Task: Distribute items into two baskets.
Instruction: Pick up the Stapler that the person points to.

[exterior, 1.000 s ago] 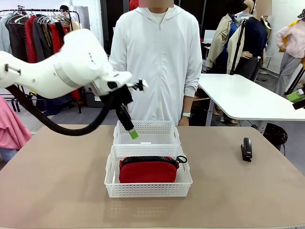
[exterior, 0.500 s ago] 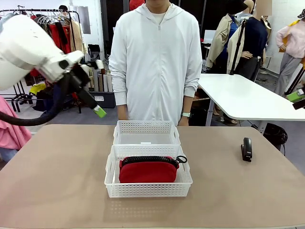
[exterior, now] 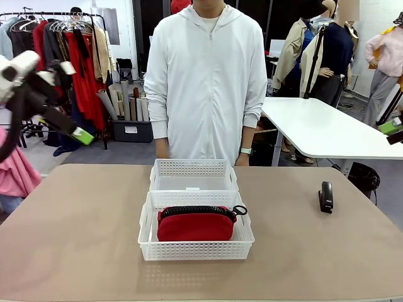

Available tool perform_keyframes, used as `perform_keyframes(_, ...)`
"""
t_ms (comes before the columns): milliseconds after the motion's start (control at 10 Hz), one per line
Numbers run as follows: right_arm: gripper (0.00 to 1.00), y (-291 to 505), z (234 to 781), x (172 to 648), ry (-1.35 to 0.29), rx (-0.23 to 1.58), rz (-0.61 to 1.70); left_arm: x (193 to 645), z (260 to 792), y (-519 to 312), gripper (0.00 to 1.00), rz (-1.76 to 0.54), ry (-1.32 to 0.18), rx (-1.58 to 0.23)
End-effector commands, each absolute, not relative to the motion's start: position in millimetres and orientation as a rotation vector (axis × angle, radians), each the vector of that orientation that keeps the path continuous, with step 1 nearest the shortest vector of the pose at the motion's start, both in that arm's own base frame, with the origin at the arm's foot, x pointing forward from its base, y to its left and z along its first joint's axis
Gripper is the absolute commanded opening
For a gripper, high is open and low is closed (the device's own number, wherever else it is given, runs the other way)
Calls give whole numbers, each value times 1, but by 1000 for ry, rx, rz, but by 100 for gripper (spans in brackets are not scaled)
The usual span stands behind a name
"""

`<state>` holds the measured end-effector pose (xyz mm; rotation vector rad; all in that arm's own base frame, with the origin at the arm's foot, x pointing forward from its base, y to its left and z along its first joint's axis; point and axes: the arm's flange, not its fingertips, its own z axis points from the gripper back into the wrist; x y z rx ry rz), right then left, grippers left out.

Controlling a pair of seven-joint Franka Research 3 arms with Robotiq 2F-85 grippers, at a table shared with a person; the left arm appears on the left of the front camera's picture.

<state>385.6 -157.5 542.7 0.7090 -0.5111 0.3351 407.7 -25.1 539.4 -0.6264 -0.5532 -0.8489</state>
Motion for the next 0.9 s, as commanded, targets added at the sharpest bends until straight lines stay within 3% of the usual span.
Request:
perform_keyframes(0,100,-156,544,386,-523,711,342,403,536,3,100,-797,-557,-671)
perform_keyframes(400,100,-156,544,386,-523,711,342,390,515,73,100,-698,-624,-747)
perform_keyframes(800,100,-156,544,386,-523,711,342,384,509,88,100,-729,-658,-778)
